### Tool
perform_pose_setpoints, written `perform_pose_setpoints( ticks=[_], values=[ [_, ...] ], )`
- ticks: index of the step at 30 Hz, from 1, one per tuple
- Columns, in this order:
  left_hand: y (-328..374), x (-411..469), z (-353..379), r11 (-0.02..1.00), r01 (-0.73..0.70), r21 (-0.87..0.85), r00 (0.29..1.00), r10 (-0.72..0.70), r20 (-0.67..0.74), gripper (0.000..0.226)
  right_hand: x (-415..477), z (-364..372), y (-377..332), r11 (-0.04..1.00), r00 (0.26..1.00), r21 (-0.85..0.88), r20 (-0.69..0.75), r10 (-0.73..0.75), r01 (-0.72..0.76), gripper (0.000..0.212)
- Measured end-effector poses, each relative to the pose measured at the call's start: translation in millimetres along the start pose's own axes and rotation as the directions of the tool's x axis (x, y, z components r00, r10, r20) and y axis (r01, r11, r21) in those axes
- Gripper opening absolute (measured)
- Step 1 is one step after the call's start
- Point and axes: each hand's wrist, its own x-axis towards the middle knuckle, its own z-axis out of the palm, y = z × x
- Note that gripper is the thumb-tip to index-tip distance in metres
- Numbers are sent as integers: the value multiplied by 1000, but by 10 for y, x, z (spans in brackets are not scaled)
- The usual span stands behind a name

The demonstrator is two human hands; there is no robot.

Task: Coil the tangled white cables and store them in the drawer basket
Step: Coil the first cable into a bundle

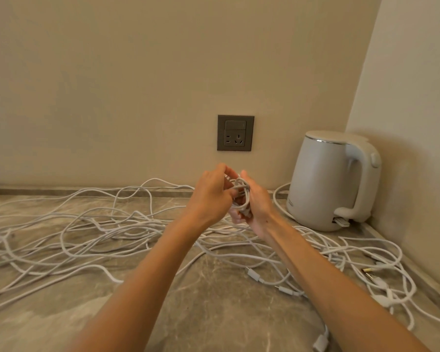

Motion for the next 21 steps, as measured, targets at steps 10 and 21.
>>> perform_pose_setpoints(
  ticks=[10,21],
  values=[
    [-30,30,-62,1000,-20,-10,996,21,89,14,-1,-20,-17,999,999,30,31,17,-18,46],
    [6,-1,22,957,-51,285,999,46,25,24,-30,-9,-63,1000,1000,-7,-17,19,-19,58]
  ],
)
